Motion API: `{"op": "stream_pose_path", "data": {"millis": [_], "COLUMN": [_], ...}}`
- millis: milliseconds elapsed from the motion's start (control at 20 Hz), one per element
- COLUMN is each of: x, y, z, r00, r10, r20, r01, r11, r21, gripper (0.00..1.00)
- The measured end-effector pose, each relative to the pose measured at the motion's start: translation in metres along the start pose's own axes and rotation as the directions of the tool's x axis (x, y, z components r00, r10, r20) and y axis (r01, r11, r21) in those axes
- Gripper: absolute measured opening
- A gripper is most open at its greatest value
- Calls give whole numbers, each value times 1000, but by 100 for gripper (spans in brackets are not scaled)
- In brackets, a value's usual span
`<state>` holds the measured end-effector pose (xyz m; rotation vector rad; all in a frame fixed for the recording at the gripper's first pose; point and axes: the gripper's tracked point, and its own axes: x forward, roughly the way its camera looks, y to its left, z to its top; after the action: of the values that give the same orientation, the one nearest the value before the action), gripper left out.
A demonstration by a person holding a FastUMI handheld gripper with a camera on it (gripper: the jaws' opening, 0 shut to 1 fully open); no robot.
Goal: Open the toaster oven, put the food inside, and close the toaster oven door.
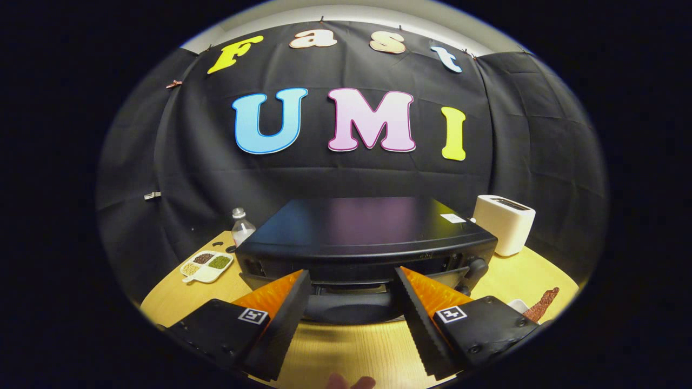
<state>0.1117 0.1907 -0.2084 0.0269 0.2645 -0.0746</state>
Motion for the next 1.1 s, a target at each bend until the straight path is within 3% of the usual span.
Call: {"op": "stream_pose_path", "data": {"millis": [750,1100], "x": [-65,-69], "y": [-6,-5], "z": [-91,-155], "r00": [989,953], "r10": [7,-8], "r20": [-144,-304], "r01": [-11,-3], "r11": [1000,999], "r21": [-25,-38], "gripper": [99,100]}}
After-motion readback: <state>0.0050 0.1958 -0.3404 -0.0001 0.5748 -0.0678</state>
